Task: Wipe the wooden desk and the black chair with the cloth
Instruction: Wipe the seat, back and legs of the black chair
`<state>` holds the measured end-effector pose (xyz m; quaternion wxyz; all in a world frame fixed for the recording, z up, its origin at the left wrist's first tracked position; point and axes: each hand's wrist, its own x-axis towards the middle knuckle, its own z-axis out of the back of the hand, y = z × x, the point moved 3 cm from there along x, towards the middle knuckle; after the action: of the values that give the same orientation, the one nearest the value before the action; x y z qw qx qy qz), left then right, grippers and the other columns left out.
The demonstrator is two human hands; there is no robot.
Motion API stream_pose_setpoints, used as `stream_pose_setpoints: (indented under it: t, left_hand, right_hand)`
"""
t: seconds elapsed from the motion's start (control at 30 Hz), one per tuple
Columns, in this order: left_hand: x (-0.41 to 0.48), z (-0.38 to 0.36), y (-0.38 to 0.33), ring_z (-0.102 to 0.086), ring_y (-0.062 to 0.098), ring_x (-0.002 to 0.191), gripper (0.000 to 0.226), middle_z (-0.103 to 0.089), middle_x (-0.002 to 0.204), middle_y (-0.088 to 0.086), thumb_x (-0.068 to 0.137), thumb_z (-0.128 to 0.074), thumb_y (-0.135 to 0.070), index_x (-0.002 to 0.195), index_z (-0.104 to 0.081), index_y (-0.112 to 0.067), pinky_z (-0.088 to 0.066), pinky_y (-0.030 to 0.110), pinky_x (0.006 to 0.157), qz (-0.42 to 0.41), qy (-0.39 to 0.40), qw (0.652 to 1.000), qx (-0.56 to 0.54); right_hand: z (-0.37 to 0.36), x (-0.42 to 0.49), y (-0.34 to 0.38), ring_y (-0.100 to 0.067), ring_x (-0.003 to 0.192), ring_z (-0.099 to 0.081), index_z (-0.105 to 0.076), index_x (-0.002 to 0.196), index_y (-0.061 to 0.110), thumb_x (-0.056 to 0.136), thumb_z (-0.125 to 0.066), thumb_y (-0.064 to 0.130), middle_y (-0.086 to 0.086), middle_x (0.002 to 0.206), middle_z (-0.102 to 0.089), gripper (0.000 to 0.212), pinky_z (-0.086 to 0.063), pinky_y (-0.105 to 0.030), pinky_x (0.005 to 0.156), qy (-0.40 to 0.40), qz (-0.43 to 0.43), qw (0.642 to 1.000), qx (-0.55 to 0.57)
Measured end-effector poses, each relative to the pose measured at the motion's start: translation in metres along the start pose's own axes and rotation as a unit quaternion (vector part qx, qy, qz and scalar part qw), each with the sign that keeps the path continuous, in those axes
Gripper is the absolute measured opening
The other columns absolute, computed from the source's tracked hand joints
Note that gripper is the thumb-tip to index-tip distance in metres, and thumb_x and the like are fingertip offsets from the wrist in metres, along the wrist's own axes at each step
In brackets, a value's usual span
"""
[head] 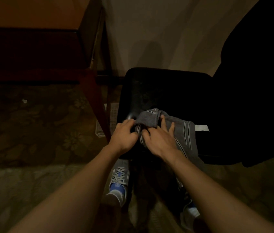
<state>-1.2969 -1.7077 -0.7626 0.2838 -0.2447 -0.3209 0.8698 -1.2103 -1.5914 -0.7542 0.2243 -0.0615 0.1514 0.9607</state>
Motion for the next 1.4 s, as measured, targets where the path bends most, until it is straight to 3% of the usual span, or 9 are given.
stream_pose_setpoints:
  t: [0.27, 0.43, 0.57, 0.7, 0.87, 1.07, 1.2, 1.33, 1.4]
  left_hand:
    - [0.002, 0.008, 0.004, -0.055, 0.028, 0.104, 0.037, -0.065, 0.111, 0.009, 0.081, -0.040, -0.035, 0.108, -0.062, -0.024, -0.045, 0.041, 0.088, 0.022, -0.046, 0.993, -0.110]
    - [0.003, 0.007, 0.014, -0.052, 0.030, 0.105, 0.025, -0.059, 0.118, 0.014, 0.102, -0.031, -0.021, 0.104, -0.056, -0.019, -0.021, 0.028, 0.079, 0.060, -0.043, 0.972, -0.223]
    - [0.005, 0.005, 0.017, -0.053, 0.027, 0.109, 0.034, -0.061, 0.117, 0.007, 0.110, -0.025, -0.034, 0.110, -0.058, -0.024, -0.026, 0.028, 0.088, 0.047, -0.038, 0.985, -0.160]
    - [-0.004, 0.005, 0.009, -0.055, 0.023, 0.117, 0.048, -0.063, 0.123, 0.008, 0.107, -0.028, -0.049, 0.122, -0.063, -0.020, -0.037, 0.033, 0.099, 0.050, -0.045, 0.983, -0.172]
    - [-0.016, -0.008, 0.002, -0.057, 0.028, 0.118, 0.055, -0.061, 0.125, 0.014, 0.099, -0.038, -0.061, 0.125, -0.061, -0.019, -0.042, 0.041, 0.104, 0.067, -0.031, 0.986, -0.149]
    - [-0.042, -0.019, -0.016, -0.052, 0.030, 0.121, 0.077, -0.062, 0.126, 0.010, 0.085, -0.022, -0.076, 0.129, -0.060, -0.026, -0.038, 0.051, 0.108, 0.060, -0.013, 0.995, -0.080]
    - [-0.049, -0.028, -0.020, -0.052, 0.029, 0.116, 0.061, -0.064, 0.119, 0.007, 0.090, -0.020, -0.073, 0.114, -0.060, -0.035, -0.040, 0.048, 0.102, 0.049, -0.003, 0.999, -0.018]
    - [-0.048, -0.024, -0.029, -0.061, 0.024, 0.105, 0.041, -0.067, 0.109, 0.001, 0.099, -0.030, -0.063, 0.106, -0.060, -0.035, -0.047, 0.042, 0.092, 0.028, 0.001, 0.999, -0.029]
    - [-0.038, -0.017, -0.031, -0.060, 0.022, 0.106, 0.033, -0.065, 0.111, -0.001, 0.099, -0.038, -0.056, 0.111, -0.058, -0.032, -0.048, 0.041, 0.091, -0.001, -0.014, 1.000, 0.010]
  right_hand:
    - [-0.001, 0.036, 0.017, -0.032, 0.152, 0.013, -0.042, 0.149, 0.032, 0.099, -0.025, 0.043, -0.001, 0.164, -0.026, 0.054, 0.012, -0.067, 0.115, 0.034, 0.030, 0.999, -0.019]
    - [-0.002, 0.044, 0.022, -0.031, 0.153, 0.010, -0.054, 0.141, 0.028, 0.097, -0.027, 0.047, -0.004, 0.160, -0.034, 0.055, 0.010, -0.065, 0.117, 0.033, 0.028, 0.998, -0.035]
    - [-0.001, 0.031, 0.023, -0.031, 0.153, 0.000, -0.044, 0.148, 0.030, 0.099, -0.032, 0.042, -0.007, 0.161, -0.032, 0.053, 0.004, -0.056, 0.122, 0.036, 0.069, 0.997, -0.010]
    - [-0.006, -0.001, 0.019, -0.029, 0.147, -0.021, -0.064, 0.130, 0.016, 0.095, -0.039, 0.044, -0.015, 0.152, -0.043, 0.051, -0.011, -0.042, 0.123, 0.005, 0.099, 0.995, 0.023]
    - [-0.014, -0.048, 0.009, -0.023, 0.129, -0.040, -0.065, 0.128, 0.018, 0.094, -0.043, 0.038, -0.009, 0.137, -0.057, 0.046, -0.026, -0.039, 0.118, -0.072, 0.107, 0.991, 0.020]
    - [-0.013, -0.072, 0.001, -0.022, 0.128, -0.042, -0.070, 0.118, 0.008, 0.091, -0.031, 0.032, -0.012, 0.132, -0.060, 0.054, -0.029, -0.041, 0.117, -0.114, 0.038, 0.991, 0.053]
    - [-0.005, -0.076, -0.008, -0.022, 0.135, -0.035, -0.064, 0.130, 0.010, 0.098, -0.041, 0.025, -0.010, 0.143, -0.051, 0.042, -0.024, -0.035, 0.119, -0.105, 0.015, 0.993, 0.042]
    - [-0.006, -0.067, -0.018, -0.020, 0.145, -0.024, -0.063, 0.132, 0.015, 0.092, -0.020, 0.037, -0.008, 0.151, -0.046, 0.063, -0.017, -0.038, 0.122, -0.081, -0.008, 0.997, 0.004]
    - [-0.006, -0.061, -0.023, -0.021, 0.150, -0.019, -0.063, 0.132, 0.014, 0.095, -0.028, 0.036, -0.008, 0.155, -0.041, 0.056, -0.013, -0.039, 0.123, -0.071, -0.026, 0.997, -0.013]
